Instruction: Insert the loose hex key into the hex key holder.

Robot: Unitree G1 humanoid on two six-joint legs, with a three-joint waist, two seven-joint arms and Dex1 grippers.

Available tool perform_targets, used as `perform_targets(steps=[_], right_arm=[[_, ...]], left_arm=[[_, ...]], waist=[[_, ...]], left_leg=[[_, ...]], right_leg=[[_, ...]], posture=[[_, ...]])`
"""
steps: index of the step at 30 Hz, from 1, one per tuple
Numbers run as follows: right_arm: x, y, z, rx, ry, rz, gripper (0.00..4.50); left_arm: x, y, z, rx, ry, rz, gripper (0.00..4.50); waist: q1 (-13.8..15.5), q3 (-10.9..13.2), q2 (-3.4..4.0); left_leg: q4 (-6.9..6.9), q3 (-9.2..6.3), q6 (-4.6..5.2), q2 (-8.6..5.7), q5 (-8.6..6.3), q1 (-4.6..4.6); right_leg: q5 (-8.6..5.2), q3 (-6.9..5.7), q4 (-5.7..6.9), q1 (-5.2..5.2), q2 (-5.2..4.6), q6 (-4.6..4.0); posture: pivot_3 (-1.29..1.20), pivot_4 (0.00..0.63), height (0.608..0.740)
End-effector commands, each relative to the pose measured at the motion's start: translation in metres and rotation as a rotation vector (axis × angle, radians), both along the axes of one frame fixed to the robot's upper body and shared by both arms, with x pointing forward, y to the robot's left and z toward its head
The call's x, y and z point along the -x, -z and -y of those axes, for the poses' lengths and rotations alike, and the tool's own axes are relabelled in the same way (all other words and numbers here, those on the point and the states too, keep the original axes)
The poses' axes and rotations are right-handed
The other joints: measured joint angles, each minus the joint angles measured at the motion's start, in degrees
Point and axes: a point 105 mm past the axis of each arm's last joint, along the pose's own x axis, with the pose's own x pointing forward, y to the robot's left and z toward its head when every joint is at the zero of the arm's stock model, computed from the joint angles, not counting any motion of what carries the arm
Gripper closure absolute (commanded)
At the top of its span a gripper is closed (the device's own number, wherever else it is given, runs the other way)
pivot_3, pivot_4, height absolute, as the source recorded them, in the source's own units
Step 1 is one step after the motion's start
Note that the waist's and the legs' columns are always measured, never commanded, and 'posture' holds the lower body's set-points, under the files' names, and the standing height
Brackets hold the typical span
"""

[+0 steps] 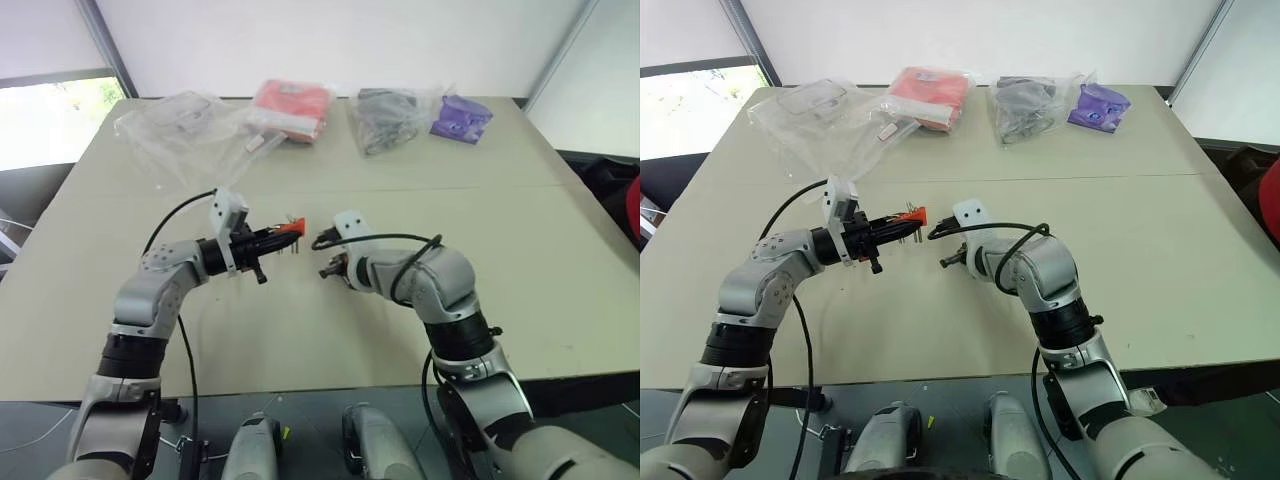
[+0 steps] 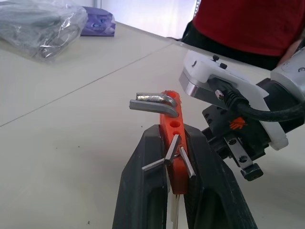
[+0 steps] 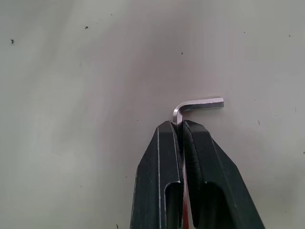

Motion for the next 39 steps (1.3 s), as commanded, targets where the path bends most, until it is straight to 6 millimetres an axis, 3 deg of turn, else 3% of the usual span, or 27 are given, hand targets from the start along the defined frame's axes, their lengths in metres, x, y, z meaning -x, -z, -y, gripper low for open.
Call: perform_targets(steps=[1, 7, 9, 14, 18, 23, 39], right_arm=[[-0.011, 0.0, 0.015, 0.016, 0.024, 0.06, 4.44], [-0.056, -0.091, 0.048, -0.207, 0.093, 0.447, 4.44], [-0.056, -0.125, 0.048, -0.302, 0.008, 0.581, 4.44], [-0.043, -0.17, 0.041, -0.543, -0.167, 0.741, 4.44], [-0.039, -0.179, 0.028, -0.619, -0.25, 0.81, 4.44], [-0.043, -0.179, 0.023, -0.677, -0.258, 0.865, 4.44], [-0.036, -0.167, 0.008, -0.717, -0.282, 0.855, 4.44]], left_arm=[[0.003, -0.013, -0.003, -0.019, 0.034, 0.048, 4.5], [-0.004, -0.019, -0.018, -0.058, 0.121, -0.008, 4.5], [-0.012, -0.022, -0.02, -0.072, 0.154, -0.019, 4.5], [-0.046, -0.026, -0.016, -0.127, 0.135, 0.044, 4.5], [-0.065, -0.035, 0.004, -0.102, 0.138, 0.099, 4.5], [-0.069, -0.045, 0.038, -0.053, 0.197, 0.157, 4.5], [-0.07, -0.053, 0.048, 0.02, 0.198, 0.181, 4.5]], waist=[[-0.05, 0.01, 0.01], [0.3, 0.17, 0.07], [0.28, 0.22, 0.08], [0.57, 0.2, 0.05], [1.1, 0.2, 0.06], [1.65, 0.2, 0.05], [1.58, 0.21, 0.06]], left_leg=[[0.0, 0.0, 0.0, 0.0, 0.0, 0.0], [0.01, 0.02, 0.0, -0.03, 0.0, -0.18], [-0.02, 0.04, 0.0, -0.03, 0.0, -0.31], [-0.33, 0.05, 0.04, -0.04, -0.02, -0.26], [-0.59, 0.08, 0.04, -0.05, -0.02, -0.22], [-0.63, 0.12, 0.04, -0.05, -0.02, -0.24], [-0.61, 0.11, 0.03, -0.04, -0.01, -0.18]], right_leg=[[0.0, 0.0, 0.0, 0.0, 0.0, 0.0], [0.0, 0.0, -0.03, -0.15, 0.0, 0.0], [0.1, 0.0, -0.12, -0.25, 0.0, 0.19], [0.05, -0.03, -0.21, -0.25, 0.02, 0.4], [0.05, -0.05, -0.27, -0.29, 0.02, 0.39], [0.05, -0.05, -0.29, -0.31, 0.01, 0.4], [0.05, -0.04, -0.17, -0.31, 0.01, 0.39]], posture=[[0.0, 0.15, 0.739], [0.0, 0.15, 0.739], [0.0, 0.15, 0.739], [0.0, 0.15, 0.739], [0.0, 0.15, 0.739], [0.0, 0.15, 0.739], [0.0, 0.15, 0.739]])
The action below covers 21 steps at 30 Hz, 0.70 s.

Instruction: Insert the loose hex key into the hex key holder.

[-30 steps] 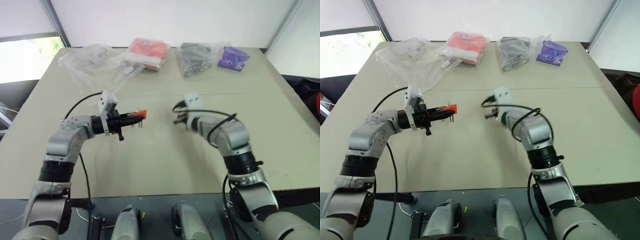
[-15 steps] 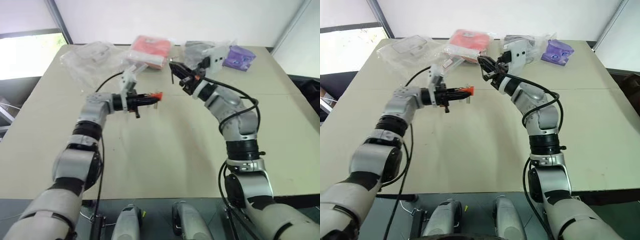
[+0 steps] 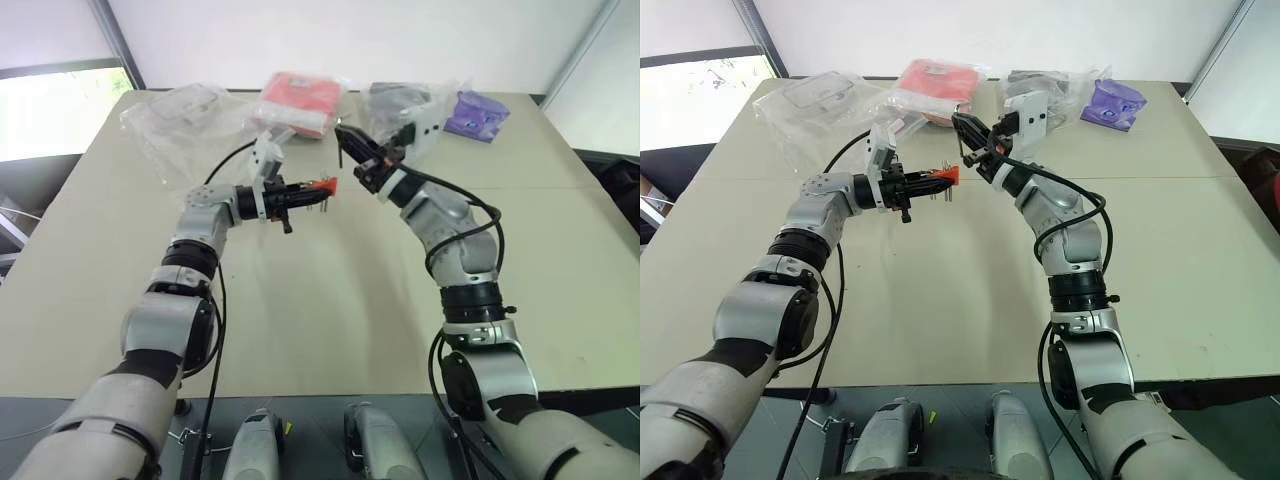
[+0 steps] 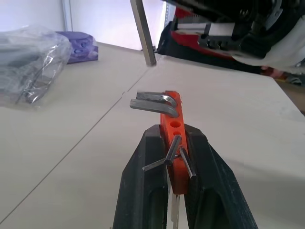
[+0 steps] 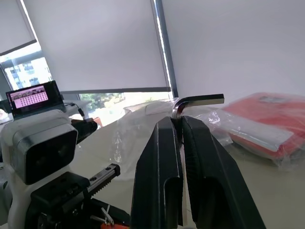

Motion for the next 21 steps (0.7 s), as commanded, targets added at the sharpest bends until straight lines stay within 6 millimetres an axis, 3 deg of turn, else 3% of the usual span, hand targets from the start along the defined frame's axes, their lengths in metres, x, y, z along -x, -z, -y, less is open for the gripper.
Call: perform_targets(steps=[1, 11, 21], right_arm=[[0.012, -0.013, -0.009, -0.026, -0.035, 0.053, 4.44], [0.015, -0.01, -0.013, -0.039, -0.032, 0.035, 4.44], [0.009, -0.008, -0.003, -0.038, 0.01, 0.03, 4.44]], left_arm=[[-0.001, -0.024, 0.005, 0.041, 0.003, 0.072, 4.5], [-0.002, -0.027, 0.006, 0.058, 0.001, 0.074, 4.5], [0.002, -0.026, 0.003, 0.05, 0.031, 0.067, 4.5]], waist=[[-0.01, 0.0, 0.0], [-0.01, 0.0, 0.0], [-0.03, 0.0, 0.0]], left_leg=[[0.0, 0.0, 0.0, 0.0, 0.0, 0.0], [0.03, 0.0, 0.0, 0.0, 0.0, 0.01], [0.03, 0.0, 0.0, 0.0, 0.0, 0.01]], right_leg=[[0.0, 0.0, 0.0, 0.0, 0.0, 0.0], [0.0, 0.0, 0.05, 0.0, 0.0, 0.0], [0.0, 0.0, 0.05, 0.0, 0.0, 0.0]], posture=[[0.0, 0.15, 0.739], [0.0, 0.15, 0.739], [0.0, 0.15, 0.739]])
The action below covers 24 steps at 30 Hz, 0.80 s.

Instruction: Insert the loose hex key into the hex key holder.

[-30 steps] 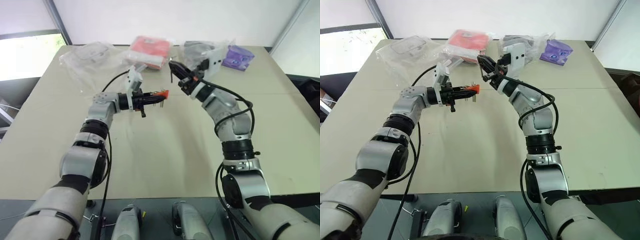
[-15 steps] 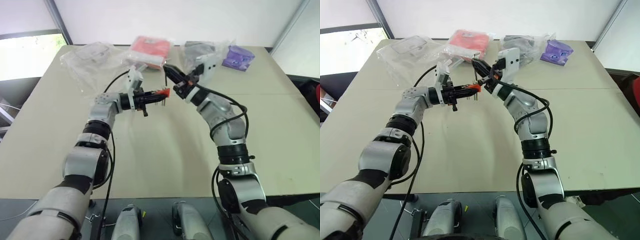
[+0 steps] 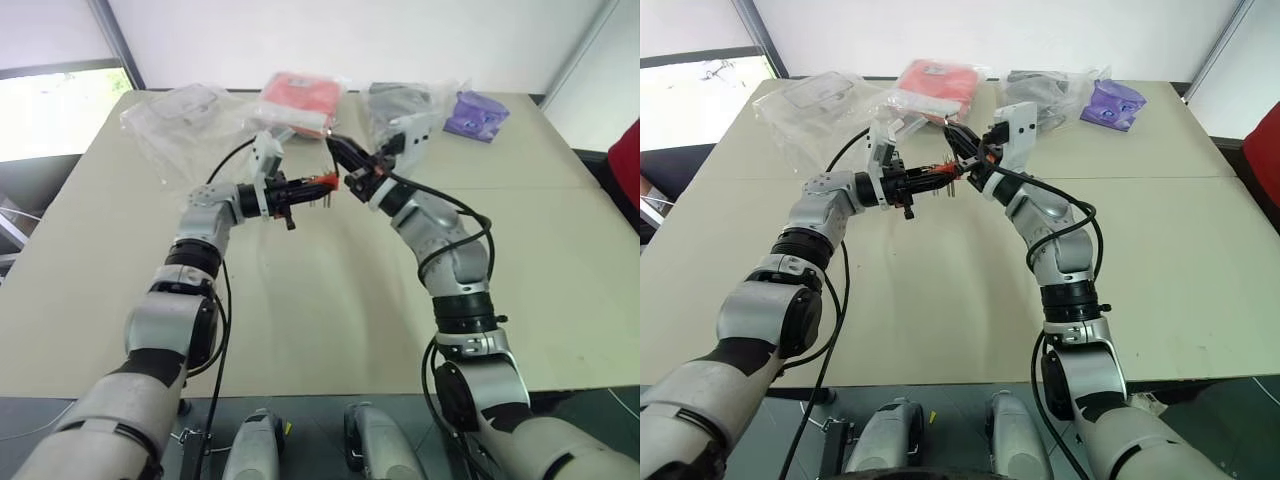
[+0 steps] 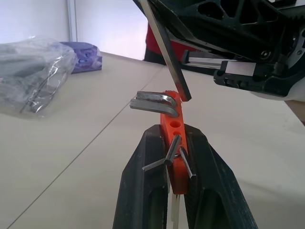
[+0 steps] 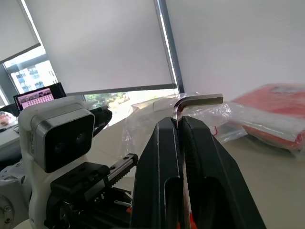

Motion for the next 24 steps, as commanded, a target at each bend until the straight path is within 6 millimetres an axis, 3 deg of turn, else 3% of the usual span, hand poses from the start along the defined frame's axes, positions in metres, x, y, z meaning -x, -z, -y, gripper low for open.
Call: perform_targets(steps=[1, 13, 24], right_arm=[[0.004, -0.017, 0.006, -0.025, 0.015, 0.064, 4.44], [0.004, -0.028, 0.002, -0.055, 0.009, 0.081, 4.44], [0.004, -0.024, 0.003, -0.05, 0.017, 0.075, 4.44]], left_arm=[[0.003, -0.019, 0.0, 0.004, 0.027, 0.066, 4.5], [0.005, -0.012, 0.008, -0.008, 0.04, 0.063, 4.5], [0.005, -0.022, 0.011, 0.04, 0.046, 0.06, 4.5]], waist=[[0.01, 0.0, 0.0], [0.02, 0.0, 0.0], [-0.05, 0.0, 0.0]], left_leg=[[0.0, 0.0, 0.0, 0.0, 0.0, 0.0], [0.05, 0.0, 0.0, 0.0, 0.0, 0.0], [0.07, 0.0, 0.0, 0.0, 0.0, 0.01]], right_leg=[[0.0, 0.0, 0.01, 0.0, 0.0, 0.0], [0.0, 0.0, 0.04, 0.0, 0.0, 0.0], [0.0, 0.0, 0.06, 0.01, 0.0, 0.0]], posture=[[0.0, 0.15, 0.739], [0.0, 0.15, 0.739], [0.0, 0.15, 0.739]])
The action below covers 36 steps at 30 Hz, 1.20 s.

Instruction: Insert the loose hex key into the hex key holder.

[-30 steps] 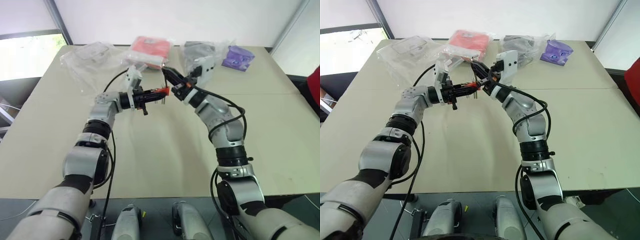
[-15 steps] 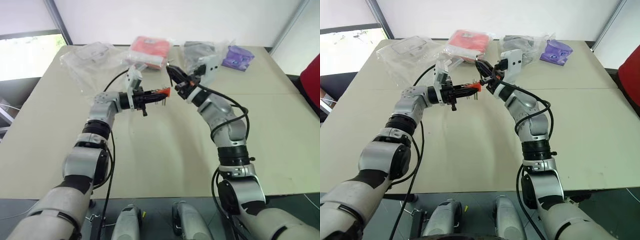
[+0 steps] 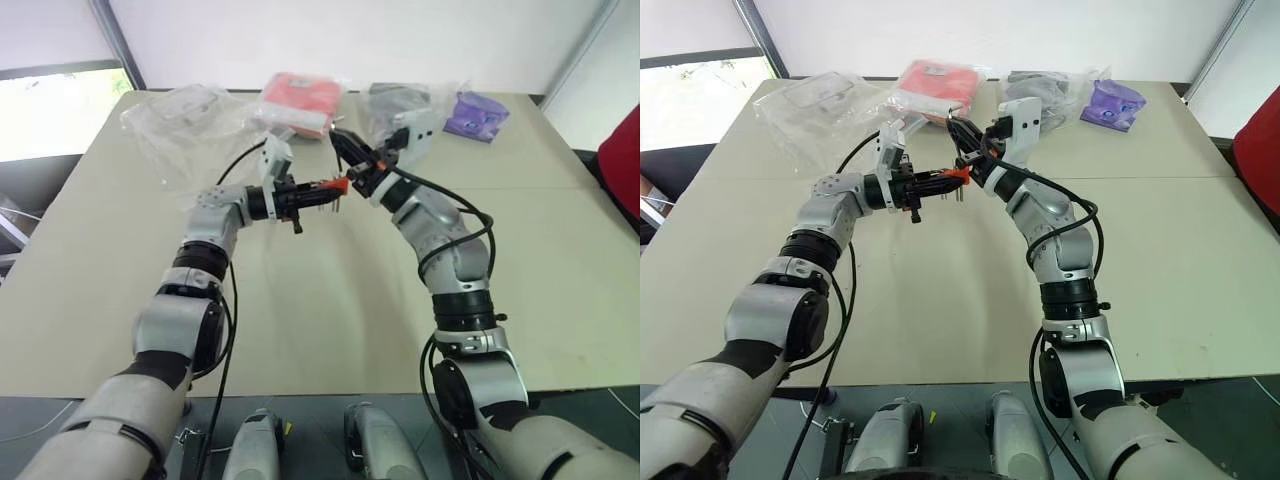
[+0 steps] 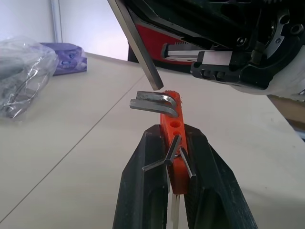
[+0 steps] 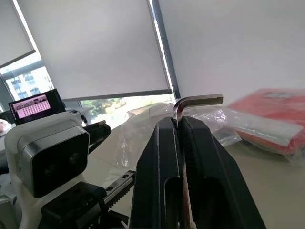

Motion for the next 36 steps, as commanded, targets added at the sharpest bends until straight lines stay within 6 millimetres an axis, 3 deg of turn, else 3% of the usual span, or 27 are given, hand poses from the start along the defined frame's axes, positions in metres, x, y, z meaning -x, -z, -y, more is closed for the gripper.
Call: perform_targets(steps=[1, 14, 36], right_arm=[[0.006, -0.019, 0.001, -0.023, 0.001, 0.073, 4.44], [0.005, -0.018, 0.001, -0.027, 0.001, 0.07, 4.44], [0.009, -0.005, 0.01, 0.008, 0.013, 0.066, 4.44]], left_arm=[[-0.001, -0.024, -0.003, 0.042, 0.0, 0.063, 4.5], [-0.003, -0.026, -0.007, 0.052, -0.028, 0.06, 4.5], [-0.003, -0.045, -0.009, 0.145, -0.025, 0.027, 4.5]], waist=[[0.0, 0.0, 0.0], [0.05, 0.0, 0.0], [0.06, 0.0, 0.0]], left_leg=[[0.0, 0.0, 0.0, 0.0, 0.0, 0.0], [0.01, 0.0, 0.0, 0.0, 0.0, 0.0], [0.05, 0.0, -0.01, 0.0, 0.0, 0.01]], right_leg=[[0.0, 0.0, 0.0, 0.0, 0.0, 0.0], [0.0, 0.0, 0.02, 0.0, 0.0, 0.0], [0.0, 0.0, 0.06, 0.0, 0.0, 0.0]], posture=[[0.0, 0.15, 0.739], [0.0, 0.15, 0.739], [0.0, 0.15, 0.739]])
